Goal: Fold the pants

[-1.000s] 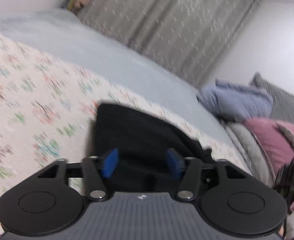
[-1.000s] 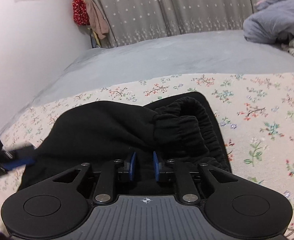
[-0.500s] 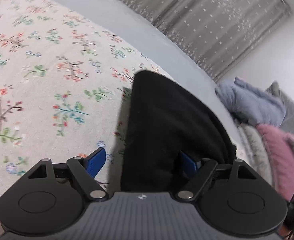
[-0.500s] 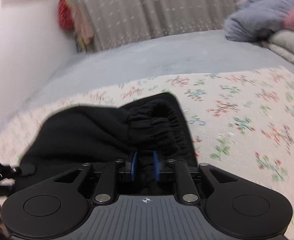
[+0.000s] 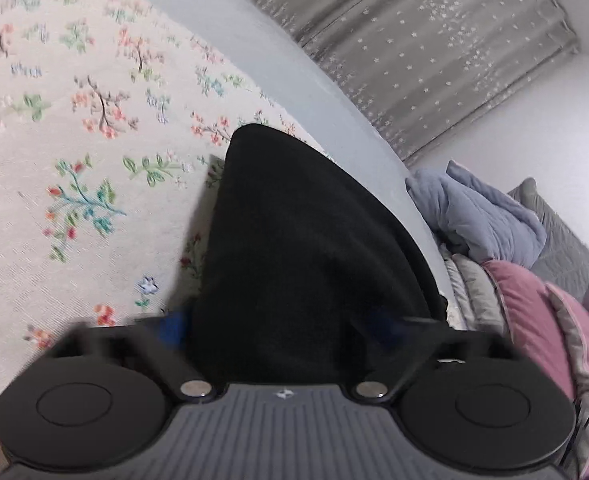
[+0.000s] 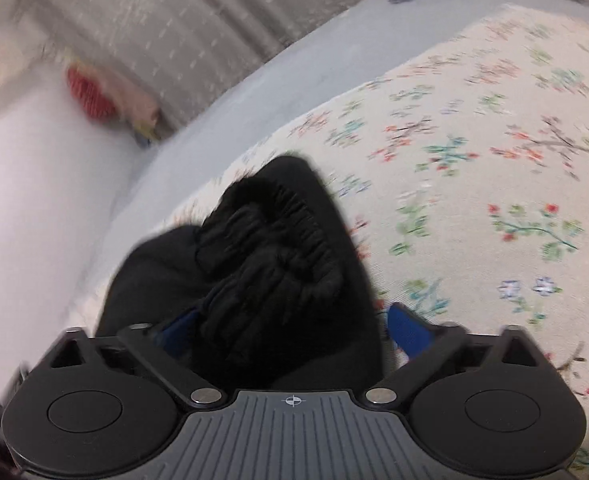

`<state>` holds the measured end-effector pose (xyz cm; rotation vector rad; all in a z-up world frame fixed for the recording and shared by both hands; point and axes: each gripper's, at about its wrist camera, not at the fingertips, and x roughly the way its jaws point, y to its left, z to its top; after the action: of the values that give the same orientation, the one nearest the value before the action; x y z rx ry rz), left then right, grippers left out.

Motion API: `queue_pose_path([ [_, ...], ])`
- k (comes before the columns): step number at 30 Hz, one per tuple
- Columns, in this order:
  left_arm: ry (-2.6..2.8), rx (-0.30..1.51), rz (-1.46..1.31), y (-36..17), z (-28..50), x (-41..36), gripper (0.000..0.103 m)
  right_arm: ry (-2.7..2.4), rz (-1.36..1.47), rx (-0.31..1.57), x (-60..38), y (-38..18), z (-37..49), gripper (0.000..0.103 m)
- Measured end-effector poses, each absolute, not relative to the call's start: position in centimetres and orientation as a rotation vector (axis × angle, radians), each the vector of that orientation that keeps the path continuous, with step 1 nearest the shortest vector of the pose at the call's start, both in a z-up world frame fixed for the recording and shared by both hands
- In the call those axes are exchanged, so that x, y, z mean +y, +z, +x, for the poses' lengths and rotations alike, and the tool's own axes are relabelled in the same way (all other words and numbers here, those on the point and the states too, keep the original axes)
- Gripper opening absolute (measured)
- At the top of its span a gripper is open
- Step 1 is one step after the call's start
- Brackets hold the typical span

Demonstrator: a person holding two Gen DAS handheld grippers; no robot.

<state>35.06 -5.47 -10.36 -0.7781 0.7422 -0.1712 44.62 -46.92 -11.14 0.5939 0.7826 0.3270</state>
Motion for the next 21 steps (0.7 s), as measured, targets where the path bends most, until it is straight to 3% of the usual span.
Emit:
queue_pose_path([
  [1,-0.157,0.752,-0.802,-10.5,35.3,-5.3,0.071,0.322,0.614,0.778,-46.8,-11.0,44.3,0.074],
  [2,-0.162,0.746,-0.814,-10.5,35.3,-5.1,0.06,0.329,0.663,0.759,-47.0,-10.8,44.2,0.059],
  [3,-0.163,0.741,-0.802,-10.3,35.2,-5.1,0.053,0.344,0.731,0.74,-47.6,-11.0,43.9,0.054],
  [5,-0.176,0.724,-0.717,-9.3,34.8,-5.7,0.048,0.341,0.784,0.712,-48.0,-11.1,43.0,0.043],
  [8,-0.198,0.69,-0.64,-7.3,34.4,-5.6,0.045,0.322,0.665,0.667,-45.9,-9.1,41.3,0.034],
  [16,-0.266,0.582,-0.516,0.6,27.1,-0.7,0.045,0.428,0.553,0.538,-41.4,-1.4,32.2,0.031],
  [21,-0.291,0.58,-0.498,1.4,20.2,2.6,0.045,0.461,0.463,0.503,-38.0,0.9,24.1,0.03],
])
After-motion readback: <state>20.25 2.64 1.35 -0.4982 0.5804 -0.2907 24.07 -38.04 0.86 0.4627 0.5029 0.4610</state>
